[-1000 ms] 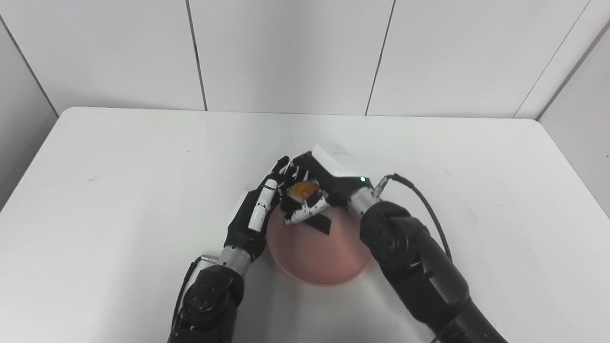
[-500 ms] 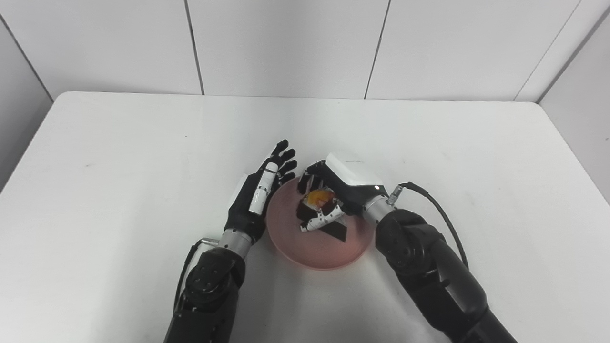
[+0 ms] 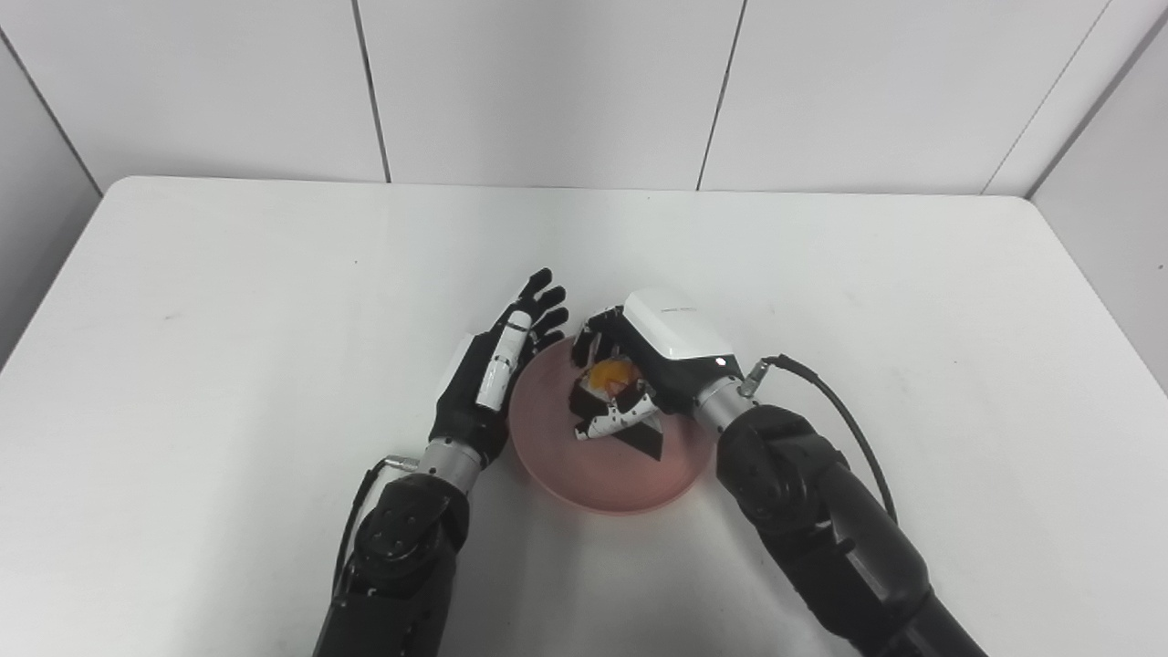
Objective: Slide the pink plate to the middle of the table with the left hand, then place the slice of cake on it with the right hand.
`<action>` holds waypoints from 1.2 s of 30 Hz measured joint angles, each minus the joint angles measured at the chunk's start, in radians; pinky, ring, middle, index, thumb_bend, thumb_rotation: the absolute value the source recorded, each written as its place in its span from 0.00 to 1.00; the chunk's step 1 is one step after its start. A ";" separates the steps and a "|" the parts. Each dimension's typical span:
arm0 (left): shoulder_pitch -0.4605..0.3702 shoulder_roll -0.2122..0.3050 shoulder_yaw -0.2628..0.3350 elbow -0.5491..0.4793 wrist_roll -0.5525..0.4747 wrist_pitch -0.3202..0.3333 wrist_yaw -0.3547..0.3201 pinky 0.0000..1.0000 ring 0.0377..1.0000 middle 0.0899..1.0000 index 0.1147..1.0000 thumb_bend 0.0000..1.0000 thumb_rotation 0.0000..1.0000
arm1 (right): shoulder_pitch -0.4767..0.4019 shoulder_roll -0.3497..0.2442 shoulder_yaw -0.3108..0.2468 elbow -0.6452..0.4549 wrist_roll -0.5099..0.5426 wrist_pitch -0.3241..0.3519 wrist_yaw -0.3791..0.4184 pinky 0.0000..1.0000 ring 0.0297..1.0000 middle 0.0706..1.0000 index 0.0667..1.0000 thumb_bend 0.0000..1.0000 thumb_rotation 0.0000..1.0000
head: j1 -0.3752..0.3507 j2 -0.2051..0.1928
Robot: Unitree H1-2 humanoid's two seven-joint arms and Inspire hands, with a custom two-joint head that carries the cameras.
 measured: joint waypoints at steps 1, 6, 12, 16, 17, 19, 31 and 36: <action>0.000 0.000 0.000 0.000 0.000 0.000 0.000 0.93 0.93 0.94 0.92 0.42 1.00 | 0.004 -0.002 0.002 -0.007 -0.006 0.000 0.000 0.32 0.43 0.54 0.59 0.60 0.17 | 0.000 0.000; 0.000 0.001 -0.001 0.001 0.000 0.000 -0.004 0.93 0.94 0.94 0.93 0.40 1.00 | 0.025 -0.015 0.015 -0.041 -0.041 -0.002 0.012 0.53 0.68 0.77 0.82 0.69 0.28 | 0.000 -0.002; -0.001 0.002 -0.001 0.001 0.000 0.000 -0.007 0.94 0.95 0.95 0.94 0.41 1.00 | 0.044 -0.039 0.029 -0.096 -0.077 -0.003 0.078 0.81 0.94 0.98 0.99 0.79 0.66 | -0.002 -0.003; -0.001 0.003 0.000 0.001 -0.003 0.000 -0.008 0.96 0.93 0.94 0.94 0.42 1.00 | 0.048 -0.043 0.031 -0.125 -0.085 -0.002 0.152 0.91 1.00 1.00 1.00 0.86 0.87 | -0.003 -0.005; -0.002 0.003 0.000 0.002 -0.003 0.000 -0.008 0.96 0.93 0.94 0.94 0.42 1.00 | 0.052 -0.041 0.030 -0.125 -0.084 -0.002 0.160 0.91 1.00 1.00 1.00 0.87 0.88 | -0.003 -0.006; -0.003 0.002 -0.002 0.002 -0.003 0.000 -0.009 0.96 0.93 0.93 0.93 0.43 1.00 | 0.060 -0.036 0.024 -0.127 -0.079 -0.003 0.161 0.93 1.00 1.00 1.00 0.88 0.92 | -0.003 -0.006; -0.001 0.006 0.011 0.013 -0.008 -0.032 -0.017 0.93 0.95 0.96 0.96 0.41 1.00 | 0.085 -0.007 -0.046 -0.128 0.048 -0.112 0.042 0.96 1.00 1.00 1.00 0.89 1.00 | 0.014 -0.029; 0.016 0.009 0.017 0.030 0.040 -0.134 0.017 0.92 0.95 0.96 0.95 0.41 1.00 | 0.087 0.012 -0.091 -0.099 0.121 -0.231 -0.080 0.98 1.00 1.00 1.00 0.84 1.00 | 0.018 -0.043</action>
